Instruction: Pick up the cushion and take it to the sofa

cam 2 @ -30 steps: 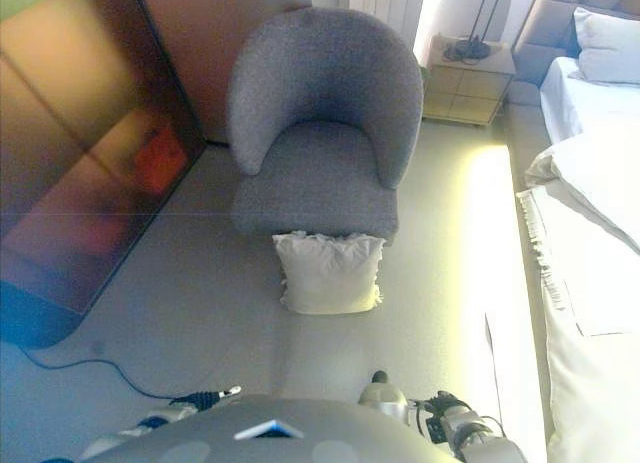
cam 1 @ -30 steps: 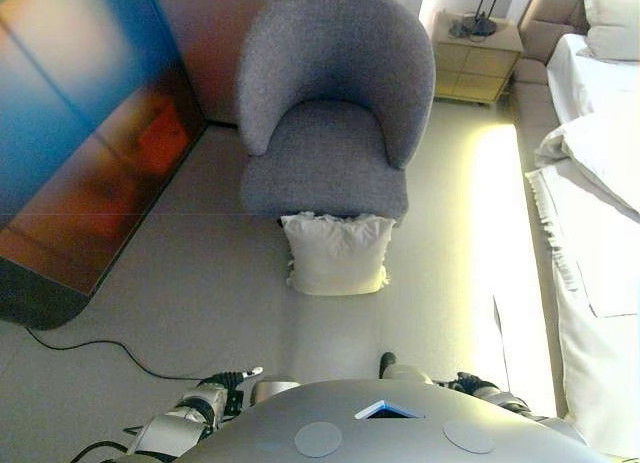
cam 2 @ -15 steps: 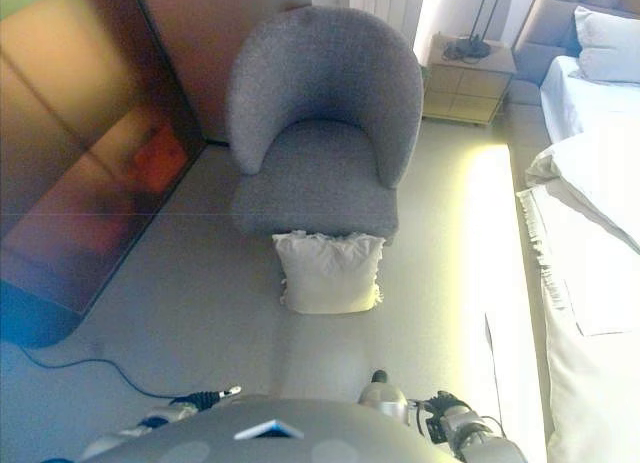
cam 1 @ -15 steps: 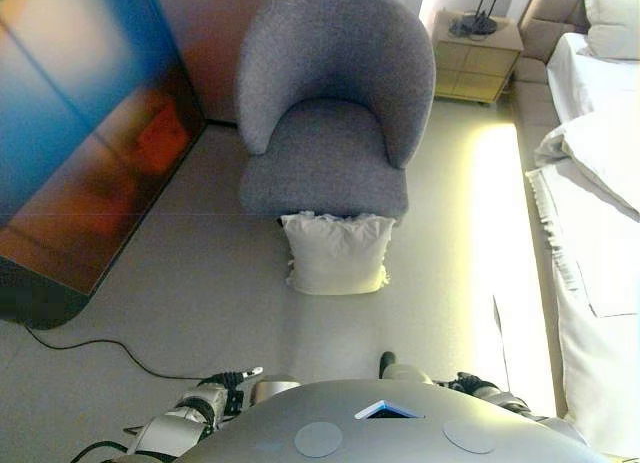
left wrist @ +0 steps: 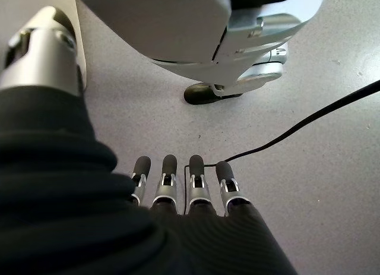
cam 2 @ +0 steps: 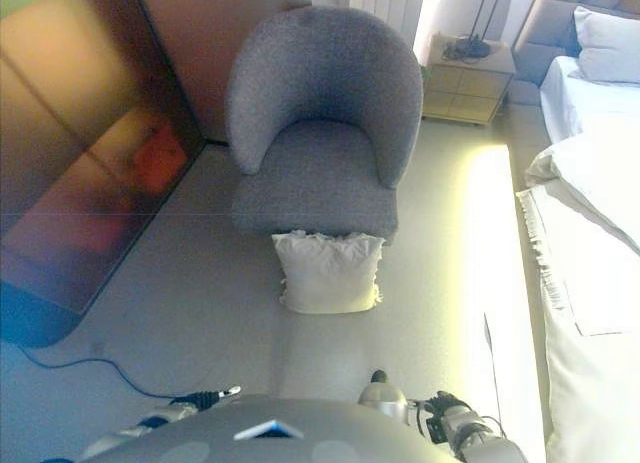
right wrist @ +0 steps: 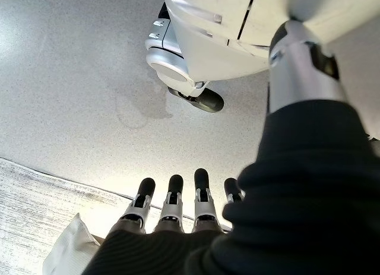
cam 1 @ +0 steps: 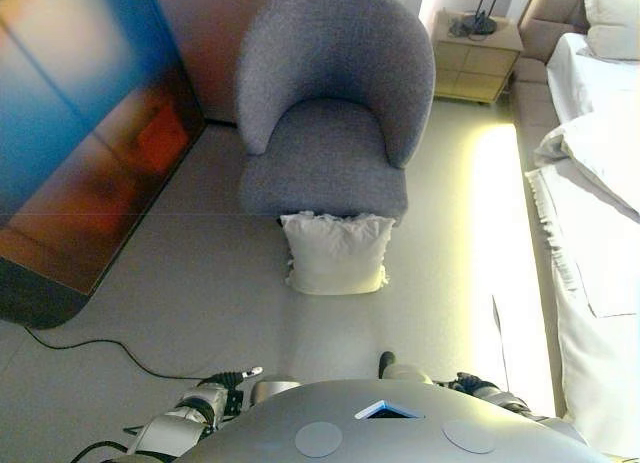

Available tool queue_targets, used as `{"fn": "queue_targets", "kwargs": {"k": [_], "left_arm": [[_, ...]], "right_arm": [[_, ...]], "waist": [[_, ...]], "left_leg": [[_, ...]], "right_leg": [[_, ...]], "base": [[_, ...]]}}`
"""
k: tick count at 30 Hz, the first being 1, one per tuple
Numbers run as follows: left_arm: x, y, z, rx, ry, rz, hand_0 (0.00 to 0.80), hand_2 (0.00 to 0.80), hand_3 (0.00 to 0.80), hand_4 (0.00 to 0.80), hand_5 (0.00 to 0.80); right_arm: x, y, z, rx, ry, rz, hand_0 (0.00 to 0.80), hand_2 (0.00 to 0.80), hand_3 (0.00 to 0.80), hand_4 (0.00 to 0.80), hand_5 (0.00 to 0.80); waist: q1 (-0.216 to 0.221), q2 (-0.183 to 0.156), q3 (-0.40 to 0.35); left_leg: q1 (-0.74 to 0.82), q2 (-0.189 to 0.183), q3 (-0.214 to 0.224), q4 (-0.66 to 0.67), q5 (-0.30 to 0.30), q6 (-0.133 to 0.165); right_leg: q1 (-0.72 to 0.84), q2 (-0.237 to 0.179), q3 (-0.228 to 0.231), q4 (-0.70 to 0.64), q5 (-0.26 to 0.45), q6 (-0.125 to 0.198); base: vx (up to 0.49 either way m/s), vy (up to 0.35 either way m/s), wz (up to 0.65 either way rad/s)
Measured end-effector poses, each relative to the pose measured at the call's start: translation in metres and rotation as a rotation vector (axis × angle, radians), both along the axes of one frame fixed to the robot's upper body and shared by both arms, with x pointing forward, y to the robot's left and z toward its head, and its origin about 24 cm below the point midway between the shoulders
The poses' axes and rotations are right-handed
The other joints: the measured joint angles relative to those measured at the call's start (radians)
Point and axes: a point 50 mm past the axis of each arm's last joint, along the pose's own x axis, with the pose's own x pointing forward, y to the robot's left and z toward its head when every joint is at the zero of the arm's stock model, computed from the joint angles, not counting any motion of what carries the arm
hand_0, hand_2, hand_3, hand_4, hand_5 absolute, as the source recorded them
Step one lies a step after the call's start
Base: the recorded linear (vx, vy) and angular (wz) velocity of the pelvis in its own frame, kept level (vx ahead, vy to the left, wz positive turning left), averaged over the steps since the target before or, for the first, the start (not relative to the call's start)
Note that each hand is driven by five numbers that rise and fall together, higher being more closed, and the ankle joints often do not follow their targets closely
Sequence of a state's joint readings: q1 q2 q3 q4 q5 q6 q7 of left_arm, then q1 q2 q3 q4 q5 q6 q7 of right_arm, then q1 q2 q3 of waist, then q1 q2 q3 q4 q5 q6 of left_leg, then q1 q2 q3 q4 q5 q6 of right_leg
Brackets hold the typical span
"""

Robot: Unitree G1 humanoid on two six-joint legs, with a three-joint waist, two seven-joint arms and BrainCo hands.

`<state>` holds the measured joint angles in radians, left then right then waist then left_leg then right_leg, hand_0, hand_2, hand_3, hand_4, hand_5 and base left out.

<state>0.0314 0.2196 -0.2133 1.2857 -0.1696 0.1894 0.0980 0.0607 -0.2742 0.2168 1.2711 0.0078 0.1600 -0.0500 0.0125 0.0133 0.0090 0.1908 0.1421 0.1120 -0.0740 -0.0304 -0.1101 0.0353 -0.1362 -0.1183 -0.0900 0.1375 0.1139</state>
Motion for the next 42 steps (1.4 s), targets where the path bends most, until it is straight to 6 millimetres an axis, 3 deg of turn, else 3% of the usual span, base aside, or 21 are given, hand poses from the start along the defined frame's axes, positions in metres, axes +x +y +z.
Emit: {"fn": "queue_targets", "kwargs": {"k": [3, 4, 6, 7, 8, 11, 12, 13, 14, 15, 19, 22, 24, 25, 26, 28, 31, 33, 35, 37, 42], "left_arm": [[0.006, 0.001, 0.001, 0.02, -0.035, 0.0, 0.0, 0.0, 0.0, 0.0, 0.0], [0.004, 0.002, 0.001, 0.028, -0.034, 0.012, 0.0, 0.0, 0.0, 0.0, 0.0], [0.007, 0.016, 0.004, 0.061, -0.07, 0.079, 0.0, 0.0, 0.0, 0.0, 0.0], [0.011, 0.02, 0.006, 0.073, -0.075, 0.091, 0.0, 0.0, 0.0, 0.0, 0.0], [0.012, 0.019, 0.005, 0.068, -0.078, 0.105, 0.0, 0.0, 0.0, 0.0, 0.0], [0.005, 0.006, 0.001, 0.038, -0.054, 0.125, 0.0, 0.0, 0.0, 0.0, 0.0], [0.0, -0.003, -0.001, 0.018, -0.035, 0.133, 0.0, 0.0, 0.0, 0.0, 0.0], [0.003, -0.008, -0.002, 0.002, -0.038, 0.142, 0.0, 0.0, 0.0, 0.0, 0.0], [0.003, 0.001, 0.0, 0.024, -0.042, 0.142, 0.0, 0.0, 0.0, 0.0, 0.0], [0.0, 0.004, 0.0, 0.029, -0.04, 0.15, 0.0, 0.0, 0.0, 0.0, 0.0], [-0.013, 0.002, -0.001, 0.013, -0.005, 0.169, 0.0, 0.0, 0.0, 0.0, 0.0], [-0.019, 0.002, -0.002, 0.015, 0.016, 0.18, 0.0, 0.0, 0.0, 0.0, 0.0], [-0.019, 0.002, -0.002, 0.014, 0.018, 0.182, 0.0, 0.0, 0.0, 0.0, 0.0], [-0.019, 0.001, -0.002, 0.013, 0.02, 0.183, 0.0, 0.0, 0.0, 0.0, 0.0], [-0.021, 0.0, -0.002, 0.012, 0.023, 0.184, 0.0, 0.0, 0.0, 0.0, 0.0], [-0.009, 0.01, 0.001, 0.034, -0.021, 0.174, 0.0, 0.0, 0.0, 0.0, 0.0], [0.012, 0.025, 0.007, 0.067, -0.08, 0.147, 0.0, 0.0, 0.0, 0.0, 0.0], [0.02, 0.023, 0.008, 0.061, -0.087, 0.117, 0.0, 0.0, 0.0, 0.0, 0.0], [0.024, 0.023, 0.008, 0.058, -0.093, 0.104, 0.0, 0.0, 0.0, 0.0, 0.0], [0.022, 0.022, 0.008, 0.059, -0.069, 0.091, 0.0, 0.0, 0.0, 0.0, 0.0], [0.02, 0.016, 0.006, 0.038, -0.037, 0.134, 0.0, 0.0, 0.0, 0.0, 0.0]], "right_arm": [[0.009, 0.001, 0.001, 0.01, -0.016, 0.006, 0.0, 0.0, 0.0, 0.0, 0.0], [0.017, 0.001, 0.001, 0.011, -0.03, 0.01, 0.0, 0.0, 0.0, 0.0, 0.0], [0.04, 0.008, 0.003, 0.027, -0.058, 0.022, 0.0, 0.0, 0.0, 0.0, 0.0], [0.043, 0.005, 0.004, 0.02, -0.062, 0.027, 0.0, 0.0, 0.0, 0.0, 0.0], [0.042, 0.002, 0.005, 0.009, -0.057, 0.026, 0.0, 0.0, 0.0, 0.0, 0.0], [0.037, -0.008, 0.007, -0.018, -0.036, 0.027, 0.0, 0.0, 0.0, 0.0, 0.0], [0.041, -0.009, 0.007, -0.019, -0.041, 0.027, 0.0, 0.0, 0.0, 0.0, 0.0], [0.046, -0.011, 0.009, -0.023, -0.046, 0.021, 0.0, 0.0, 0.0, 0.0, 0.0], [0.038, -0.003, 0.005, 0.0, -0.028, 0.018, 0.0, 0.0, 0.0, 0.0, 0.0], [0.04, 0.001, 0.004, 0.006, -0.033, 0.024, 0.0, 0.0, 0.0, 0.0, 0.0], [0.028, 0.008, 0.001, 0.02, 0.004, 0.024, 0.0, 0.0, 0.0, 0.0, 0.0], [0.024, 0.006, 0.0, 0.008, 0.022, 0.034, 0.0, 0.0, 0.0, 0.0, 0.0], [0.024, 0.008, 0.0, 0.009, 0.028, 0.038, 0.0, 0.0, 0.0, 0.0, 0.0], [0.022, 0.007, 0.0, 0.007, 0.034, 0.039, 0.0, 0.0, 0.0, 0.0, 0.0], [0.015, 0.008, -0.001, 0.008, 0.051, 0.035, 0.0, 0.0, 0.0, 0.0, 0.0], [0.015, 0.02, -0.004, 0.029, 0.043, 0.024, 0.0, 0.0, 0.0, 0.0, 0.0], [0.01, 0.027, -0.006, 0.041, 0.057, 0.018, 0.0, 0.0, 0.0, 0.0, 0.0], [0.017, 0.025, -0.005, 0.018, 0.031, 0.019, 0.0, 0.0, 0.0, 0.0, 0.0], [0.015, 0.023, -0.005, 0.0, 0.025, 0.014, 0.0, 0.0, 0.0, 0.0, 0.0], [0.02, 0.022, -0.004, -0.005, -0.004, 0.002, 0.0, 0.0, 0.0, 0.0, 0.0], [0.043, 0.018, 0.001, -0.022, -0.11, 0.011, 0.0, 0.0, 0.0, 0.0, 0.0]], "waist": [[0.001, -0.008, 0.031], [0.008, 0.006, 0.05], [0.016, -0.055, 0.092], [0.011, -0.089, 0.106], [0.005, -0.093, 0.119], [0.039, -0.067, 0.122], [0.063, -0.027, 0.118], [0.062, 0.042, 0.139], [0.055, 0.013, 0.125], [0.059, 0.006, 0.164], [0.117, -0.028, 0.142], [0.146, -0.001, 0.126], [0.146, -0.005, 0.114], [0.146, -0.014, 0.103], [0.144, -0.017, 0.092], [0.139, -0.042, 0.086], [0.143, -0.091, 0.042], [0.135, -0.077, 0.041], [0.114, -0.059, 0.035], [0.095, -0.04, 0.035], [0.024, -0.011, 0.04]], "left_leg": [[-0.041, 0.017, 0.002, 0.096, -0.037, 0.037], [-0.077, 0.041, -0.002, 0.17, -0.05, 0.048], [-0.172, 0.027, -0.005, 0.37, -0.042, 0.027], [-0.211, 0.008, -0.015, 0.466, -0.026, 0.01], [-0.227, 0.004, -0.016, 0.512, 0.005, 0.036], [-0.23, -0.088, 0.024, 0.352, -0.013, 0.025], [-0.24, -0.069, 0.026, 0.251, -0.009, 0.023], [-0.24, 0.0, 0.023, 0.169, -0.011, 0.01], [-0.224, -0.013, 0.032, 0.116, -0.049, 0.003], [-0.234, 0.013, 0.029, 0.152, 0.034, -0.022], [-0.258, -0.039, 0.045, 0.011, 0.085, 0.003], [-0.299, -0.012, 0.039, 0.018, 0.094, 0.002], [-0.31, -0.018, 0.058, 0.083, 0.127, 0.004], [-0.305, -0.038, 0.074, 0.108, 0.146, 0.016], [-0.289, -0.071, 0.097, 0.125, 0.157, 0.086], [-0.273, -0.112, 0.109, 0.156, 0.096, 0.111], [-0.249, -0.168, 0.107, 0.168, 0.05, 0.133], [-0.214, -0.166, 0.094, 0.141, 0.051, 0.139], [-0.169, -0.167, 0.076, 0.099, 0.043, 0.153], [-0.121, -0.161, 0.04, 0.05, 0.039, 0.16], [-0.077, -0.124, 0.022, -0.005, 0.041, 0.147]], "right_leg": [[-0.023, 0.007, -0.001, 0.044, -0.022, -0.016], [-0.073, 0.025, -0.009, 0.169, -0.071, -0.031], [-0.228, 0.03, -0.024, 0.558, -0.273, -0.079], [-0.22, 0.024, -0.003, 0.55, -0.33, -0.144], [-0.187, 0.026, 0.001, 0.524, -0.322, -0.154], [-0.129, 0.045, 0.049, 0.31, -0.278, -0.129], [-0.096, 0.093, 0.068, 0.247, -0.279, -0.105], [-0.115, 0.157, 0.028, 0.423, -0.301, -0.14], [-0.056, 0.13, 0.069, 0.424, -0.373, -0.108], [0.018, 0.173, 0.114, 0.36, -0.35, -0.163], [0.095, 0.164, 0.182, 0.227, -0.323, -0.175], [0.124, 0.156, 0.198, 0.223, -0.347, -0.155], [0.152, 0.093, 0.201, 0.215, -0.381, -0.119], [0.182, 0.056, 0.201, 0.185, -0.388, -0.105], [0.214, 0.016, 0.19, 0.177, -0.4, -0.088], [0.222, -0.032, 0.172, 0.301, -0.424, -0.042], [0.202, -0.08, 0.156, 0.474, -0.348, 0.042], [0.157, -0.077, 0.135, 0.584, -0.266, 0.081], [0.111, -0.076, 0.122, 0.702, -0.188, 0.082], [0.044, -0.06, 0.105, 0.766, -0.26, 0.076], [-0.133, -0.064, -0.004, 0.555, -0.316, 0.062]], "base": [[-0.063, -0.17, -0.03], [-0.05, -0.183, -0.21], [0.019, -0.073, -0.2], [0.101, 0.018, 0.22], [0.185, 0.056, 0.3], [0.349, 0.076, -0.24], [0.288, 0.061, -0.39], [0.352, 0.079, -0.11], [0.401, 0.091, 0.09], [0.516, 0.111, 0.14], [0.538, 0.117, -0.29], [0.545, 0.158, -0.44], [0.488, 0.186, -0.59], [0.472, 0.191, -0.57], [0.477, 0.193, -0.48], [0.412, 0.184, -0.25], [0.406, 0.212, -0.03], [0.398, 0.197, 0.19], [0.335, 0.13, 0.19], [0.282, 0.036, 0.09], [0.186, -0.059, 0.15]]}}
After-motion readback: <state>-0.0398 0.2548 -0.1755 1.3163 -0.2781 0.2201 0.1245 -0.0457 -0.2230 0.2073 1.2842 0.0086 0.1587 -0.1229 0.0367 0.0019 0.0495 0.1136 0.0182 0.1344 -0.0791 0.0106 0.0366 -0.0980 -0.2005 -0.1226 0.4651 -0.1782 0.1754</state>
